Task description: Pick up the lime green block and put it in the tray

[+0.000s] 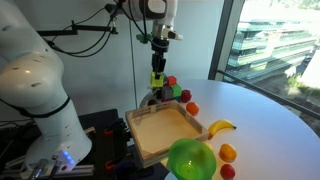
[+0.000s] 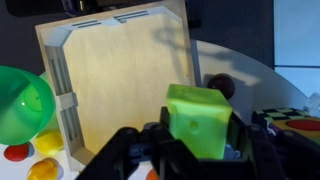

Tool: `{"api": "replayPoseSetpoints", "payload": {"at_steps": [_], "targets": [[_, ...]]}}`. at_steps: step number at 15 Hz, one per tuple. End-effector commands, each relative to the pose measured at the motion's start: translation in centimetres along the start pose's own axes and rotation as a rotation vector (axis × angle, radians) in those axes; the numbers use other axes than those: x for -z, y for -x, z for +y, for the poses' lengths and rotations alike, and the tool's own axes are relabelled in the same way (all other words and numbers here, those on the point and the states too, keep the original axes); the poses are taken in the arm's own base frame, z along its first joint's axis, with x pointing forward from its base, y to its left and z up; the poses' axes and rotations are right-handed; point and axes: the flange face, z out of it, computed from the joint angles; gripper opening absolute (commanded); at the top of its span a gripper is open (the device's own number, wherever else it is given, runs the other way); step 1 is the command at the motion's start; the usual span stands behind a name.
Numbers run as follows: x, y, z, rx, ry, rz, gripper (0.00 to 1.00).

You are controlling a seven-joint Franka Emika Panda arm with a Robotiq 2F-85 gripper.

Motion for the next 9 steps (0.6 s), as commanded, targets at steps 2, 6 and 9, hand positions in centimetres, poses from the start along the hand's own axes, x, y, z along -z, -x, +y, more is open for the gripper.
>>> {"api": "replayPoseSetpoints", "payload": {"at_steps": [2,6,9], "targets": [[-1.0,1.2,2.7,-0.035,0.038,0.024,0.28],[-1.8,1.4,3.9,-0.043,0.065,0.034,0.78],[-1.7,1.7,3.8,-0.032,0.064,0.029,0.87]]}}
